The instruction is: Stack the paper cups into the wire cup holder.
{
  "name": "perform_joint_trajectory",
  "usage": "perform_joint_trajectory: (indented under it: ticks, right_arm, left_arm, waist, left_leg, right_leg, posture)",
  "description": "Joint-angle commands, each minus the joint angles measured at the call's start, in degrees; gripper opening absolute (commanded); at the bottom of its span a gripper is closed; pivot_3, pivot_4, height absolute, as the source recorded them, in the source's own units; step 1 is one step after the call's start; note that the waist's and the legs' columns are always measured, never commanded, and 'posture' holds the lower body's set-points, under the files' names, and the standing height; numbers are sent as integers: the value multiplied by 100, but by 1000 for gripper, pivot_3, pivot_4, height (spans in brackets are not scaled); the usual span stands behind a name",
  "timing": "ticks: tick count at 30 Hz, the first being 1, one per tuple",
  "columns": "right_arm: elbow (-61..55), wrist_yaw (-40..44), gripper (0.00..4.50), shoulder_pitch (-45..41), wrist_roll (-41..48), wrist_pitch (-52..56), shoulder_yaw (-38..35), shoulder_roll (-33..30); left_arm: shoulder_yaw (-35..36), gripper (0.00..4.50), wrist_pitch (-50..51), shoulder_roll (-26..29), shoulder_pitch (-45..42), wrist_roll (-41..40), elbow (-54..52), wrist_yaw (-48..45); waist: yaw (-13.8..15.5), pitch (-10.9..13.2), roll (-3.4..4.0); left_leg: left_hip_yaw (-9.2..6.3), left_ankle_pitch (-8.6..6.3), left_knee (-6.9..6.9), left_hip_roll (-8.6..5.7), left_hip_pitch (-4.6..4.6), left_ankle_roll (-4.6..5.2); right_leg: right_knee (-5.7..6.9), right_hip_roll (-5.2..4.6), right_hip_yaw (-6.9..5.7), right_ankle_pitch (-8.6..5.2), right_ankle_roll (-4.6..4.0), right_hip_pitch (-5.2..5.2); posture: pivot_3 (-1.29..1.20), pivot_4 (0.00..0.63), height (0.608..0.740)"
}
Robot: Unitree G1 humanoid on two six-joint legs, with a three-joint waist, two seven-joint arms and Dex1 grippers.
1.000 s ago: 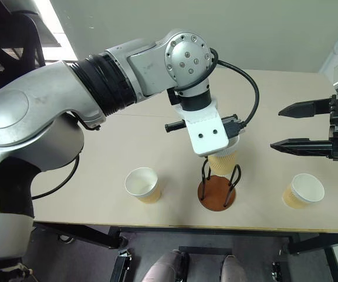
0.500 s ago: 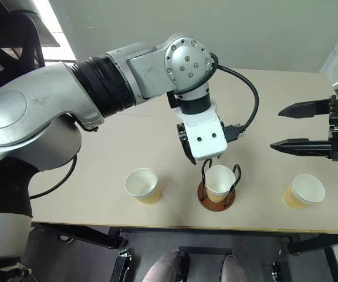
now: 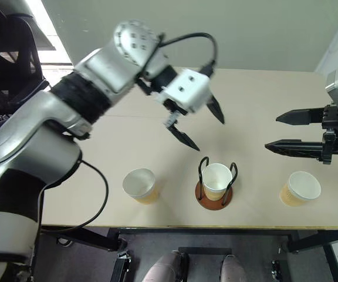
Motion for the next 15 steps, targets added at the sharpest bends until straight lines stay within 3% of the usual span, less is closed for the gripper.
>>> perform_joint_trajectory:
  ticks: [1, 6, 10, 15]
  right_arm:
    - [-243, 8, 4055, 226, 234, 373, -385, -253]
    - [-534, 658, 4055, 1151, -348, -46, -460, -757]
    - [-592, 1197, 4055, 2285, -1614, -1267, -400, -1009]
    - [-395, 1648, 4055, 3087, -2572, -2240, -560, -984]
  left_arm:
    - [291, 4488, 1010, 794, 273, -523, -863, -163]
    - [445, 4488, 2019, 1488, 473, -1003, -1554, -163]
    - [759, 4488, 2339, 1556, 639, -1041, -1715, -163]
    - [1103, 4488, 2492, 1559, 883, -879, -1853, -163]
  waist:
    - [-1, 0, 1]
    - [104, 2, 3]
    - [159, 3, 5]
    - [120, 5, 9]
  left_leg:
    - [-3, -1, 1, 1, 0, -2]
    - [-22, 30, 5, 1, -24, -63]
    - [-53, -13, 3, -3, -23, -70]
    - [-39, 2, 1, 5, -9, -40]
  right_leg:
    - [0, 1, -16, -7, -11, 0]
    - [-7, -8, -84, -21, -36, -5]
    - [-4, -18, -101, -39, -67, 10]
    - [19, -11, -96, -37, -64, 5]
  posture:
    - [0, 150, 740]
    - [0, 150, 740]
    - [0, 150, 740]
    - [0, 150, 740]
